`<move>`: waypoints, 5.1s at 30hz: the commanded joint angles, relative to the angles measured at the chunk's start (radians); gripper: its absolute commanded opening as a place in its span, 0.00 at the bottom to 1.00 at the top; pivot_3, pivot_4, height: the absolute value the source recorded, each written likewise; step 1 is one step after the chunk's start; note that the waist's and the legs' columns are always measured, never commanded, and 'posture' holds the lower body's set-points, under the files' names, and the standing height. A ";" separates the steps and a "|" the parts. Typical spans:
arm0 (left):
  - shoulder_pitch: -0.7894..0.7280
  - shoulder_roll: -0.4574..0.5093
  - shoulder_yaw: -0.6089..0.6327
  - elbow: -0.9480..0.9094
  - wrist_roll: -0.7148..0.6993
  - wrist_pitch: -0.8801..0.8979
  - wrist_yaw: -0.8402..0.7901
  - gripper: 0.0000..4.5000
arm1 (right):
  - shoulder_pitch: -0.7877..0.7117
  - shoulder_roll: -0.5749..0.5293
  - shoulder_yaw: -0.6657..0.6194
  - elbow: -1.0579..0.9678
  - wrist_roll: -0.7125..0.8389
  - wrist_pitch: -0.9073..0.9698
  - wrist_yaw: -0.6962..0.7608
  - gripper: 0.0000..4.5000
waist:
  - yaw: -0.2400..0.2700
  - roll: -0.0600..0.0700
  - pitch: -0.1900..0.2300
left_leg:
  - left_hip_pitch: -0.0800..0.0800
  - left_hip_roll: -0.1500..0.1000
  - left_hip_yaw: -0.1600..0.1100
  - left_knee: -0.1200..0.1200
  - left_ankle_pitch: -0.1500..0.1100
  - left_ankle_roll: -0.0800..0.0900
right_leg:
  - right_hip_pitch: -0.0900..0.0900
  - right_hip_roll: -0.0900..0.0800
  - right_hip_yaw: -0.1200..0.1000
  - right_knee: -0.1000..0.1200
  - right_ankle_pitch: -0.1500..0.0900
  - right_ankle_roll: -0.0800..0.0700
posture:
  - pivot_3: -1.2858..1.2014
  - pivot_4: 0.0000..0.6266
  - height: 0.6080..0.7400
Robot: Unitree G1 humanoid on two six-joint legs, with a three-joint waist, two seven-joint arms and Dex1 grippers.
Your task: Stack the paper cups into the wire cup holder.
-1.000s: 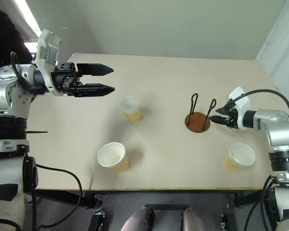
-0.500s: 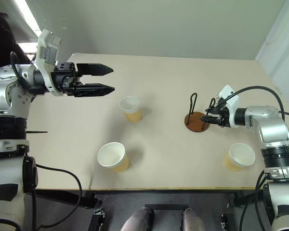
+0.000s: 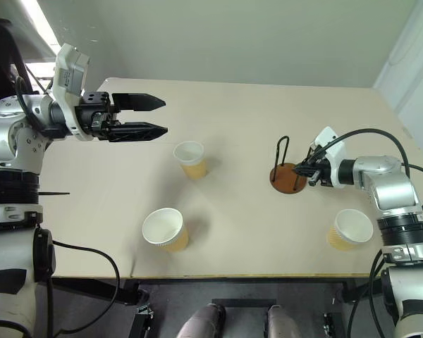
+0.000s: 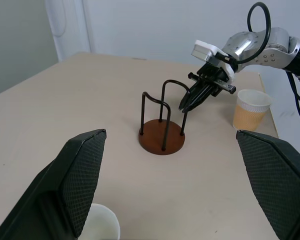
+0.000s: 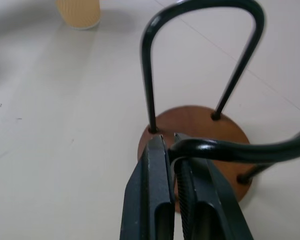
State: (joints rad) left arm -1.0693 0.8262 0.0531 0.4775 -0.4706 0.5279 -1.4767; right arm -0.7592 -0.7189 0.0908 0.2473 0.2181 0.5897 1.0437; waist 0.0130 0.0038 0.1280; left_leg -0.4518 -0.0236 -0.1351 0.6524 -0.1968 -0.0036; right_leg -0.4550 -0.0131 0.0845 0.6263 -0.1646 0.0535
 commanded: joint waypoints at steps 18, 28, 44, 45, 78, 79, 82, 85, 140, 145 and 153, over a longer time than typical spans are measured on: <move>-0.009 0.061 -0.027 -0.018 0.030 0.038 -0.094 1.00 | 0.005 -0.059 0.058 -0.325 0.102 0.081 0.204 0.01 | -0.001 0.000 0.000 | -0.001 0.000 0.000 0.001 0.000 0.000 | -0.001 0.000 0.000 0.000 -0.004 -0.006 | 0.52 0.24 1.00; 0.019 0.079 -0.035 -0.063 0.020 0.065 -0.131 1.00 | 0.013 -0.055 0.113 -0.318 0.081 0.049 0.231 0.01 | -0.002 0.000 0.000 | -0.001 0.000 0.000 0.001 0.000 0.000 | -0.001 0.000 0.000 0.000 -0.004 -0.006 | 0.52 0.24 1.00; 0.109 0.181 -0.164 -0.205 -0.118 0.053 -0.138 1.00 | -0.013 -0.034 0.143 -0.272 0.047 0.002 0.236 0.01 | -0.003 0.000 0.000 | -0.001 0.000 -0.001 0.002 0.001 0.000 | -0.001 0.000 0.000 0.002 -0.003 -0.008 | 0.52 0.24 1.00; 0.109 0.179 -0.164 -0.205 -0.118 0.054 -0.138 1.00 | -0.017 -0.032 0.146 -0.266 0.045 0.000 0.235 0.01 | -0.003 0.000 0.000 | -0.001 0.000 -0.001 0.002 0.001 0.000 | -0.001 0.000 0.000 0.002 -0.003 -0.008 | 0.52 0.24 1.00; 0.071 0.108 -0.119 -0.160 -0.087 0.063 -0.111 1.00 | -0.009 -0.130 0.067 -0.275 0.070 0.047 0.277 0.86 | 0.001 0.000 0.000 | -0.002 0.000 -0.001 0.002 0.001 0.000 | -0.001 0.000 -0.001 0.001 -0.003 -0.008 | 0.52 0.24 1.00; 0.069 0.106 -0.117 -0.156 -0.086 0.063 -0.110 1.00 | -0.002 -0.144 0.056 -0.283 0.074 0.055 0.273 0.86 | 0.002 0.000 0.000 | -0.002 0.000 -0.001 0.002 0.001 -0.001 | -0.001 0.000 -0.001 0.001 -0.004 -0.008 | 0.52 0.24 1.00; 0.062 0.097 -0.112 -0.146 -0.077 0.060 -0.105 1.00 | 0.021 -0.184 0.015 -0.305 0.092 0.080 0.260 0.86 | 0.001 0.000 0.000 | -0.002 0.000 -0.001 0.002 0.001 -0.001 | -0.001 0.000 -0.001 0.001 -0.004 -0.008 | 0.52 0.24 1.00; 0.051 0.089 -0.118 -0.129 -0.055 0.057 -0.092 1.00 | 0.035 -0.215 -0.021 -0.325 0.104 0.092 0.247 0.86 | 0.001 0.000 0.000 | -0.001 0.000 0.000 0.002 0.001 -0.001 | -0.001 0.000 0.000 0.001 -0.004 -0.008 | 0.52 0.24 1.00; -0.219 -0.105 -0.414 0.549 0.808 -0.939 0.204 1.00 | -0.084 -0.312 -0.166 -0.414 0.268 0.220 0.140 0.86 | 0.003 0.000 0.000 | -0.007 -0.001 0.000 0.008 0.000 0.003 | -0.003 0.000 0.000 0.001 0.001 0.002 | 0.52 0.24 1.00; -0.227 -0.146 -0.428 0.636 0.845 -0.965 0.289 0.91 | -0.069 -0.311 -0.175 -0.428 0.273 0.178 0.163 0.87 | 0.004 0.000 0.000 | -0.008 -0.002 0.000 0.010 -0.001 0.004 | -0.003 0.000 0.000 0.001 0.001 0.001 | 0.52 0.24 1.00; -0.232 -0.178 -0.408 0.692 0.828 -0.981 0.250 0.31 | 0.015 -0.316 -0.227 -0.495 0.338 0.109 0.217 0.87 | 0.005 0.000 0.000 | -0.009 -0.002 0.000 0.012 -0.001 0.005 | -0.003 -0.001 0.001 0.001 0.002 0.005 | 0.52 0.24 1.00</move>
State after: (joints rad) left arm -1.2643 0.6474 -0.3769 1.1710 0.3782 -0.4383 -1.2073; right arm -0.7392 -1.0157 -0.0758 -0.2086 0.5259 0.7220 1.2486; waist 0.0182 0.0038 0.1280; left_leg -0.4607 -0.0268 -0.1340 0.6641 -0.1980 0.0016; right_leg -0.4581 -0.0127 0.0847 0.6269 -0.1622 0.0582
